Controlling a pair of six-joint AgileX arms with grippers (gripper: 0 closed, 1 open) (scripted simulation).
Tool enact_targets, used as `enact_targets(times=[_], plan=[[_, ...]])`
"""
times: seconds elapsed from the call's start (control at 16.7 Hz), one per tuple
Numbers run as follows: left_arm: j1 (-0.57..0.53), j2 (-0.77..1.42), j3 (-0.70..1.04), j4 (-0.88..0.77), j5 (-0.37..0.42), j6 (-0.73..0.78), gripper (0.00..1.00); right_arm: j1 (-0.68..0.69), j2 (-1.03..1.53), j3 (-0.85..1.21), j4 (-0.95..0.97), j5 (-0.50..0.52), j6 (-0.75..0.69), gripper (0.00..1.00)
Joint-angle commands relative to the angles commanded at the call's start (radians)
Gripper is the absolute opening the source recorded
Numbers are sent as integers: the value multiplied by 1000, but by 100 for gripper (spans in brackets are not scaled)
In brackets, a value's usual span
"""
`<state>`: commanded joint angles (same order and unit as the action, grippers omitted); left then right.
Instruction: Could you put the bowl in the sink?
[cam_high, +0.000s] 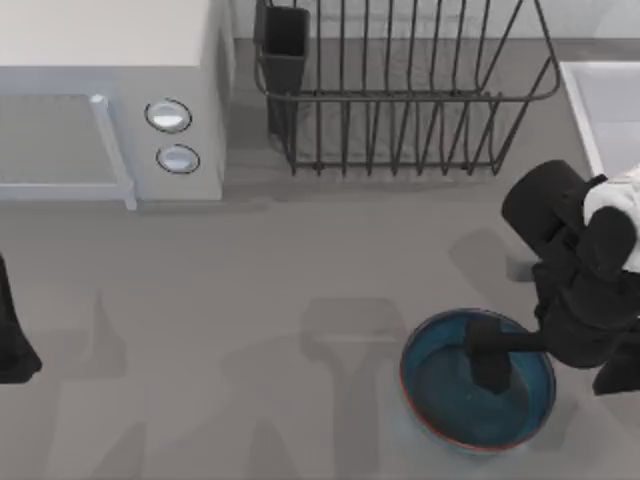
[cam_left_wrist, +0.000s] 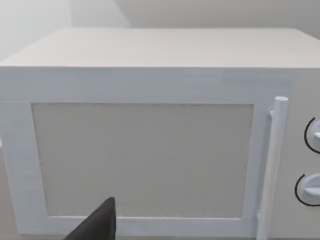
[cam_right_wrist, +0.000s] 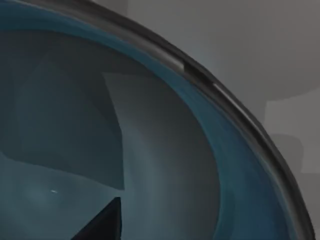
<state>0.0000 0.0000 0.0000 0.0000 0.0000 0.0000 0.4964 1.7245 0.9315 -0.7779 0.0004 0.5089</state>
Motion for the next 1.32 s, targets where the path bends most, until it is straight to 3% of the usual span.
enact_targets(times=[0.66, 1.32], plan=[[0, 0, 0, 0, 0, 0, 100, 0, 0, 0, 0, 0, 0, 2], [0, 0, 0, 0, 0, 0, 100, 1, -5, 16, -16, 1, -1, 0]])
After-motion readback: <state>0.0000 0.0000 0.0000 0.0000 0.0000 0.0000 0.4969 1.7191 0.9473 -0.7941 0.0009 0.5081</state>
